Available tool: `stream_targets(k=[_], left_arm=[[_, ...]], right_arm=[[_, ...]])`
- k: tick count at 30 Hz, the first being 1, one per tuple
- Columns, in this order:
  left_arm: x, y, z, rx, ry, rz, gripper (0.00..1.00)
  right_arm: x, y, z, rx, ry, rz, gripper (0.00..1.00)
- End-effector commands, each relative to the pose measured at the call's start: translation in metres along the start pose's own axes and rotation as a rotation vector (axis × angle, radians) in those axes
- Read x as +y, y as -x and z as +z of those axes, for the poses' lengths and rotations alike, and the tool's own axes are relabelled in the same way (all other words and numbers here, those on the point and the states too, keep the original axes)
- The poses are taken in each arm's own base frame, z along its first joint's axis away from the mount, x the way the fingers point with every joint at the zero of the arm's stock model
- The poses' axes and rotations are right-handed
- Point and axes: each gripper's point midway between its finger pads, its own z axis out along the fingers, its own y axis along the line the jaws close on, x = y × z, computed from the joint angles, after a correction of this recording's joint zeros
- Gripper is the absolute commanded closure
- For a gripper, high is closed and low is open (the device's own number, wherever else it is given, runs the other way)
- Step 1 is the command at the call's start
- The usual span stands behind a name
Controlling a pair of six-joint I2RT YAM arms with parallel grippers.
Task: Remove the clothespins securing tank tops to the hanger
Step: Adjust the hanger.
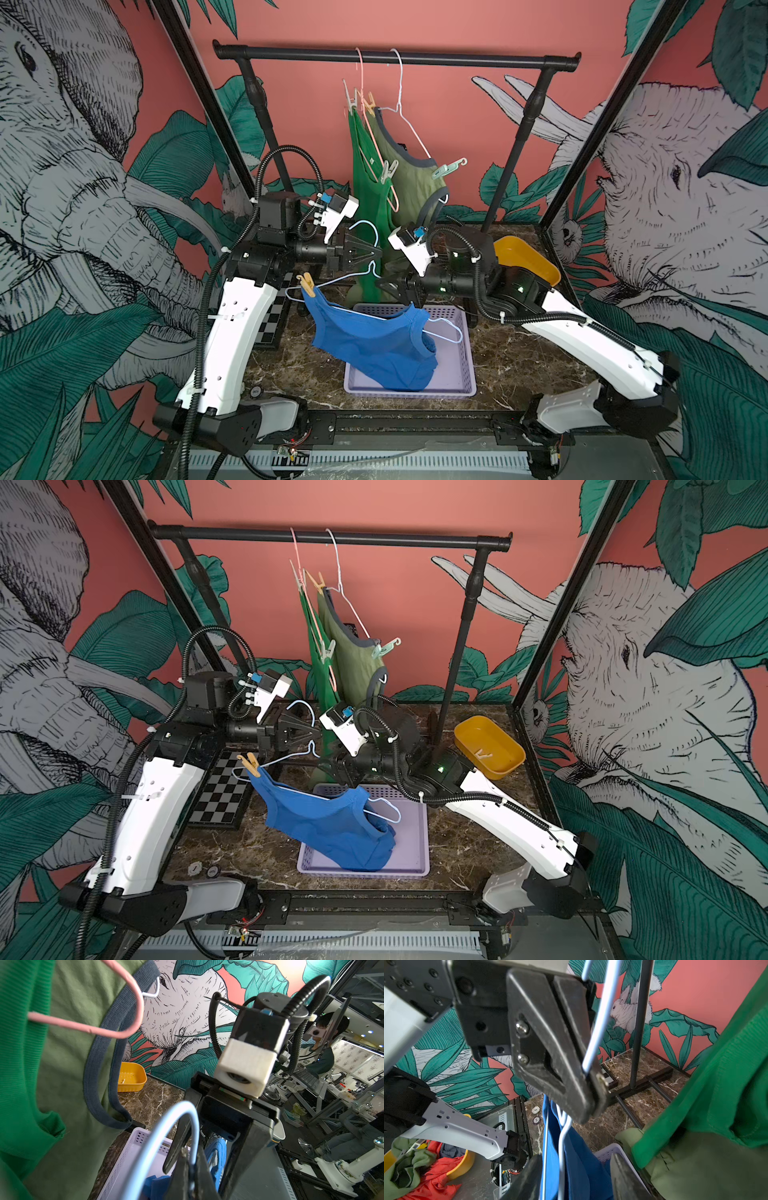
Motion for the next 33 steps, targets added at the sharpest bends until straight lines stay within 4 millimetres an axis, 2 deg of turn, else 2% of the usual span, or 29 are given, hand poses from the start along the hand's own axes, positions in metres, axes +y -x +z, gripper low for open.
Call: stream_targets(k=[1, 5, 11, 12, 14, 17, 19, 20, 27, 29, 33], left_arm=[[-0.020, 0.006, -0.002, -0.019, -0.052, 0.038, 1.00], [-0.022, 0.007, -0.002, -0.024, -0.062, 0.034, 1.00], [-0.024, 0.007, -0.001, -0.025, -0.073, 0.039, 1.00], [-0.024, 0.006, -0.001, -0.025, -0.073, 0.038, 1.00], [-0.024, 0.007, -0.001, -0.025, -0.074, 0.043, 1.00], [-0.023, 0.006, -0.001, -0.024, -0.067, 0.050, 1.00], [-0.024, 0.007, -0.001, -0.023, -0.062, 0.060, 1.00], [-0.025, 0.007, -0.002, -0.022, -0.058, 0.075, 0.98], [-0.037, 0.010, -0.010, 0.018, 0.027, 0.207, 0.42], [-0.038, 0.010, -0.013, 0.043, 0.072, 0.248, 0.37], [-0.039, 0.003, -0.020, 0.113, 0.155, 0.361, 0.26]], right_arm=[[0.011, 0.031, 0.001, -0.110, 0.053, -0.024, 0.48], [0.013, 0.034, 0.011, -0.114, 0.076, -0.014, 0.49], [0.012, 0.038, 0.022, -0.134, 0.091, -0.006, 0.57], [0.012, 0.038, 0.023, -0.130, 0.093, -0.003, 0.61], [0.011, 0.037, 0.027, -0.123, 0.092, 0.001, 0.78], [0.008, 0.035, 0.026, -0.126, 0.078, 0.005, 0.93], [0.006, 0.033, 0.025, -0.128, 0.075, 0.004, 1.00], [0.006, 0.031, 0.024, -0.127, 0.075, 0.004, 1.00], [-0.010, 0.023, 0.003, -0.148, 0.080, 0.042, 1.00], [-0.016, 0.022, -0.007, -0.160, 0.075, 0.050, 1.00], [-0.014, 0.020, -0.031, -0.163, 0.103, 0.034, 1.00]])
